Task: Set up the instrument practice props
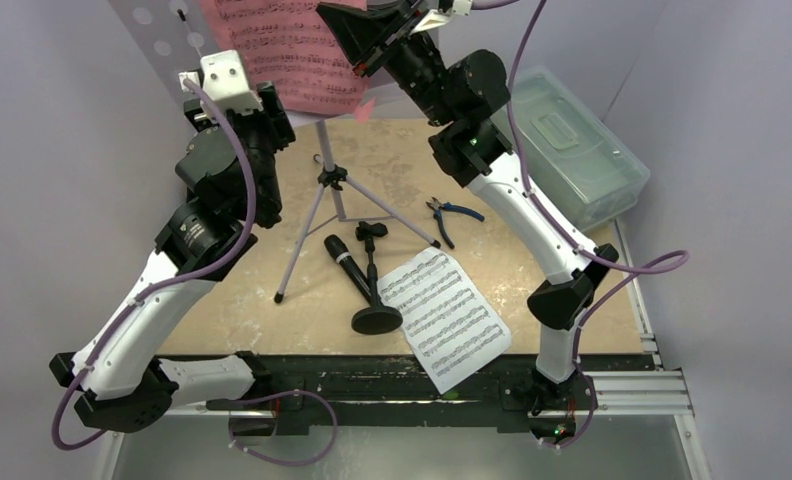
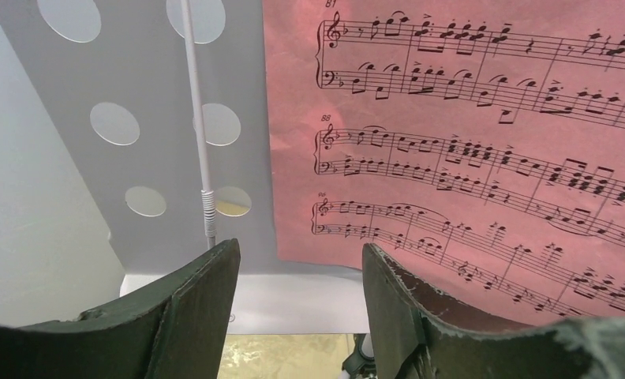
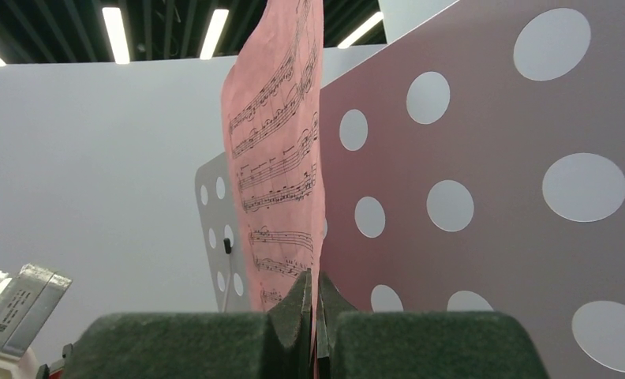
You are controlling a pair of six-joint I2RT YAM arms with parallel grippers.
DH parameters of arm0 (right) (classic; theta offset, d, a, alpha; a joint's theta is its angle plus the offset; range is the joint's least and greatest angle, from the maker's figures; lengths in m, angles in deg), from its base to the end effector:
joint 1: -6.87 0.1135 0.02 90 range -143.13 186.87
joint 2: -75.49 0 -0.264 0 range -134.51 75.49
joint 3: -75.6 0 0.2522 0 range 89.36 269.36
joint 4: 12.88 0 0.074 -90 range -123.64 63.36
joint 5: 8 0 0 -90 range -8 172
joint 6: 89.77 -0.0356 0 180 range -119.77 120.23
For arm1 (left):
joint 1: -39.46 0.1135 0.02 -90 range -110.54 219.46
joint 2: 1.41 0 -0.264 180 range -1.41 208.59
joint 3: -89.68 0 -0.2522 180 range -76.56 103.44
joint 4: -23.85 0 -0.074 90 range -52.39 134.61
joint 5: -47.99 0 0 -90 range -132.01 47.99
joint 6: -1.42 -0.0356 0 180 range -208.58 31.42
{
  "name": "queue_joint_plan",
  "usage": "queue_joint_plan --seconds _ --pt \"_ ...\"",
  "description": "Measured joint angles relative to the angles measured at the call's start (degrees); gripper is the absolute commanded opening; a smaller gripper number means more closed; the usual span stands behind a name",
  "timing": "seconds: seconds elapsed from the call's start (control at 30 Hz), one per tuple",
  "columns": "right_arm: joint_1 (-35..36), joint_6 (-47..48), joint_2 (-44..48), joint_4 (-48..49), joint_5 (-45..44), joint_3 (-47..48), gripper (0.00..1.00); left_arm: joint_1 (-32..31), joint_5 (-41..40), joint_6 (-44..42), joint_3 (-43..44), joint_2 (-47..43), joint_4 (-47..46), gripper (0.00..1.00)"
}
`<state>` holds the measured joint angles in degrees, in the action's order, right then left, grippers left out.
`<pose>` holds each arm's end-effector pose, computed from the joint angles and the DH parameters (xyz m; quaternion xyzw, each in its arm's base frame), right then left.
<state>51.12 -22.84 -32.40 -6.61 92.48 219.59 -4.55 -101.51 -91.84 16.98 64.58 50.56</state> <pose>0.2716 0.2736 0.5868 -0.1560 0.3799 0.5356 0.7378 0.1588 -0.1107 0.5444 -0.1468 0.6438 0.0453 0.7496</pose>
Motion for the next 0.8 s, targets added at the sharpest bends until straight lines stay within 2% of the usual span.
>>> queue_joint_plan --seconds 0.2,0.33,0.5,0.67,0.8 --pt "0.0 0.9 -0.6 -2.8 0.1 3.7 0.0 0.0 -0.9 6.1 4.4 1.4 8.0 0.59" --pt "0.0 1.3 -0.7 -2.9 0.2 5.1 0.0 0.0 4.3 10.3 4.6 -1.2 11.7 0.59" --pt "0.0 1.5 -0.7 -3.3 0.1 5.0 0.0 0.1 9.6 11.5 5.8 -6.5 12.4 0.63" --pt "0.0 1.5 -0.2 -2.8 0.1 3.6 0.0 0.1 9.4 8.5 12.0 -7.2 11.7 0.67" --pt "0.0 1.4 1.3 -1.8 0.0 -0.3 0.0 0.1 7.2 8.2 21.4 -2.0 15.1 0.65"
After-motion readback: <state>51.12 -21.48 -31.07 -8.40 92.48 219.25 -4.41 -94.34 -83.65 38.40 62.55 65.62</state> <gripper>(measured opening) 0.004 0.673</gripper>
